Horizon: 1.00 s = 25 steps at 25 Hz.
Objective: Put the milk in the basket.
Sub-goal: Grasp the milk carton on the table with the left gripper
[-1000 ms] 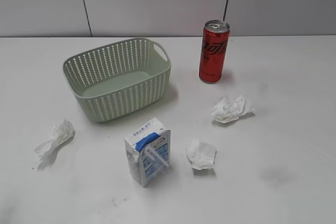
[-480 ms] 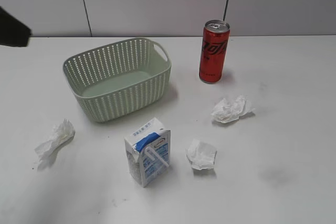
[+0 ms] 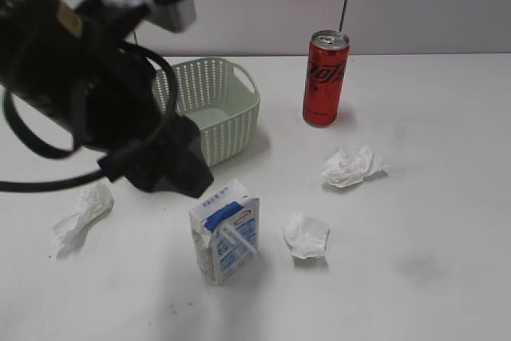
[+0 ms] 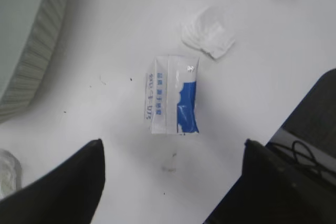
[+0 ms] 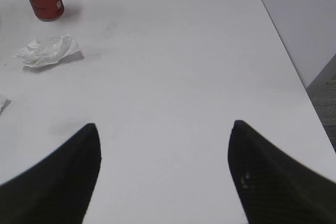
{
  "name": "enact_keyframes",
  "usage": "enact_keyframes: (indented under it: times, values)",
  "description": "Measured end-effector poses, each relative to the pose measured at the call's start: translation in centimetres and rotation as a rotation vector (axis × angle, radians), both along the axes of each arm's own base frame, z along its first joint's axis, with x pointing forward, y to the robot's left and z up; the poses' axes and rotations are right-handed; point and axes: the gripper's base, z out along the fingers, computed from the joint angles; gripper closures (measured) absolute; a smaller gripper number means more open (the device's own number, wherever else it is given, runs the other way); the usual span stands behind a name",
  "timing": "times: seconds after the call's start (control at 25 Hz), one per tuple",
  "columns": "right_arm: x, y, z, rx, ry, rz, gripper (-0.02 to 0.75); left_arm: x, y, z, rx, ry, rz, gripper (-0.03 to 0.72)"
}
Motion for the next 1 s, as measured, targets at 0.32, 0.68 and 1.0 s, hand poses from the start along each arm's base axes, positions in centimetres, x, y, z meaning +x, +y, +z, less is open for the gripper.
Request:
enact_keyframes:
  times: [0.32,0.68,1.0]
  values:
    - [0.0,0.0,0.0,0.0,0.0,0.0,0.151,0.3,-3.1,-5.8,0.194,0.087,-0.056,0.082]
    - [0.0,0.0,0.0,-0.001,0.0,0.0,0.152,2.6,-5.1,-8.2,0.22,0.06,-0.058,0.054]
    - [0.0,0.0,0.0,0.0,0.001,0.0,0.152,3.6,-5.9,-11.6,0.263,0.08,-0.059,0.055]
